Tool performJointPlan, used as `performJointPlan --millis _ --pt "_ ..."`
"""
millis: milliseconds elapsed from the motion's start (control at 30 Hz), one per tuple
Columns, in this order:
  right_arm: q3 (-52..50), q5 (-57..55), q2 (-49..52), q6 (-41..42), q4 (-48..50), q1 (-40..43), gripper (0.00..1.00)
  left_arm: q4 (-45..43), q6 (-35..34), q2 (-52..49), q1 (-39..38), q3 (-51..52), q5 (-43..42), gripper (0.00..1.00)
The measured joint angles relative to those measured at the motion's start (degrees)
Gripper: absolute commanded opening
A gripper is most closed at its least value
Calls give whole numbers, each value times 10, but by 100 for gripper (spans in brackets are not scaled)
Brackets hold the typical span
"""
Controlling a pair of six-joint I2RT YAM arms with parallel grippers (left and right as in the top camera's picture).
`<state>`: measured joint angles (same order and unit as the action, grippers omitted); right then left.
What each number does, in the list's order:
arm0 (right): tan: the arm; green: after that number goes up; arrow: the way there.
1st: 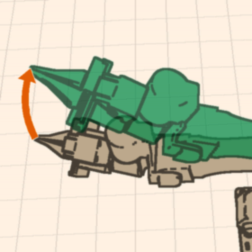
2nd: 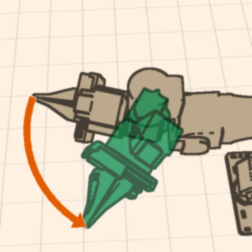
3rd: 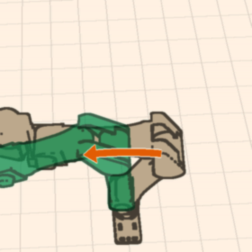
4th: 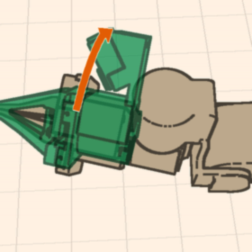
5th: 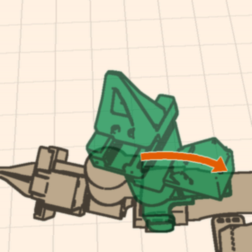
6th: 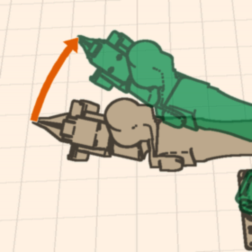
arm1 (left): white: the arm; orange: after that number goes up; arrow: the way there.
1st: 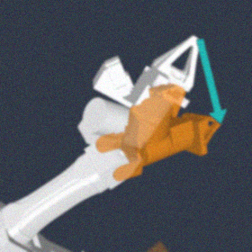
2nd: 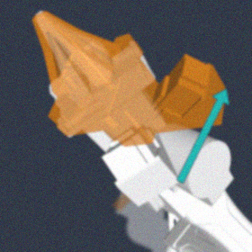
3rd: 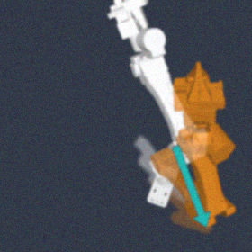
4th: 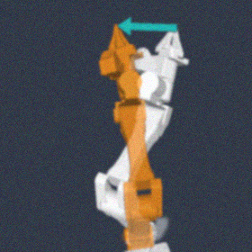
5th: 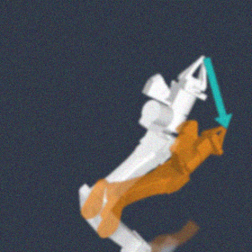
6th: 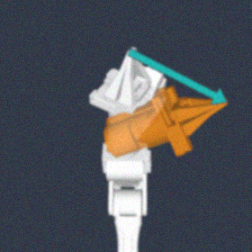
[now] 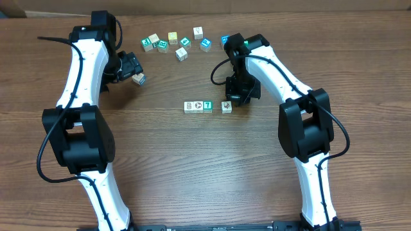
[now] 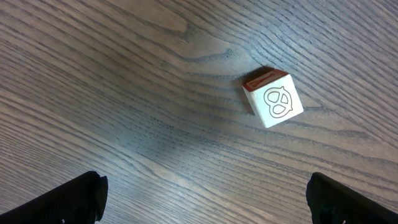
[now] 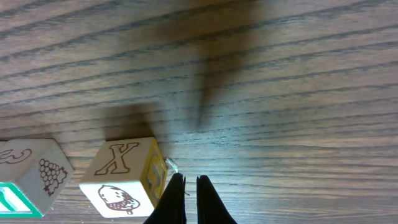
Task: Form a horizontal line
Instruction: 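Push the 'X' block leftward against the '7' block with the right gripper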
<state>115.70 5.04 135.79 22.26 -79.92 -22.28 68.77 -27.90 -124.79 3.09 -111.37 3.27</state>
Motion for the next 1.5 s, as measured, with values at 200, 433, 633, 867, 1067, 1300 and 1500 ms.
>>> performJointPlan --millis 200,433,633,867,1067,1300,1500 --pt "0 7 0 0 2 0 4 0 0 0 0 0 0 100" --pt "0 7 0 0 3 -3 7 0 0 0 0 0 0 100" --pt "0 25 0 0 19 -3 8 0 0 0 0 0 0 100" --pt "0 46 0 0 30 -4 4 0 0 0 0 0 0 100" --pt "0 50 0 0 32 -14 4 0 0 0 0 0 0 100" --pt "0 52 0 0 32 -21 4 0 0 0 0 0 0 100" --pt "0 50 0 0 23 -21 4 0 0 0 0 0 0 100"
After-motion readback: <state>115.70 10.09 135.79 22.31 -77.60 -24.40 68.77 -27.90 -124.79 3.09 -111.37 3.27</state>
